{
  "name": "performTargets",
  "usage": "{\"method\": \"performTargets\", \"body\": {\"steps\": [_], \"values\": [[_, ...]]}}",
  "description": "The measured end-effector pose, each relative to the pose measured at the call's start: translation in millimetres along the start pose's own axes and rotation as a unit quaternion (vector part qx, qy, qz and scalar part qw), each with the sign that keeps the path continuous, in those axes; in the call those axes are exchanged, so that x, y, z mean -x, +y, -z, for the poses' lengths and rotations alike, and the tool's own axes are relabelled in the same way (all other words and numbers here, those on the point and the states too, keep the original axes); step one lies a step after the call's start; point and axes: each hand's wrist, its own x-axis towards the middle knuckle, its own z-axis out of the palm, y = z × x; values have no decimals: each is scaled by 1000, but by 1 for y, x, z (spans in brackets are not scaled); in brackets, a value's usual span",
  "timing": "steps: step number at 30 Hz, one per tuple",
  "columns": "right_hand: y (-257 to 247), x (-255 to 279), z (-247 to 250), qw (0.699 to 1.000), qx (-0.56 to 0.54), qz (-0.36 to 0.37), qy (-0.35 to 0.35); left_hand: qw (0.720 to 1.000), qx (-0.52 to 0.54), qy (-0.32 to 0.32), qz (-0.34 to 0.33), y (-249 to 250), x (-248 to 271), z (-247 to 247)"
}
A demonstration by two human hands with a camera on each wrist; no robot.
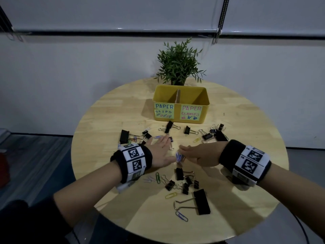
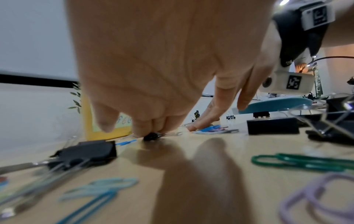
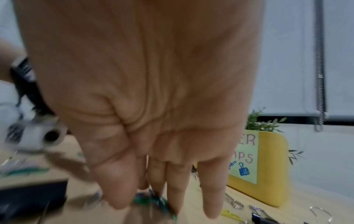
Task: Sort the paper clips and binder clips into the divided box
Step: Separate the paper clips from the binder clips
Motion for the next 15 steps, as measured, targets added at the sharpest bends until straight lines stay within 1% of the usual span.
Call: {"method": "performTargets", "body": {"steps": [2, 4, 6, 8, 10, 12, 13, 15], "values": [[5, 6, 3, 1000, -11, -17, 19, 1000, -1, 6, -21, 7, -3, -1], [13, 12, 5, 998, -11, -46, 50, 1000, -3, 10, -26, 14, -10, 0], [23, 18, 5, 995, -26, -71, 70, 1000, 3, 13, -23, 17, -18, 4], [34, 22, 4, 992, -38, -90, 79, 999, 12, 35, -4, 16, -24, 9], [39, 23, 2, 991, -41, -100, 78, 997, 6, 57, 45, 11, -28, 11], [37, 19, -2, 993, -34, -96, 67, 996, -3, 40, 80, 5, -27, 9], [35, 16, -4, 994, -20, -93, 59, 996, -4, 26, 81, 4, -24, 6], [31, 9, -10, 993, 28, -102, 47, 998, -13, 12, 62, 4, -14, 0]]}}
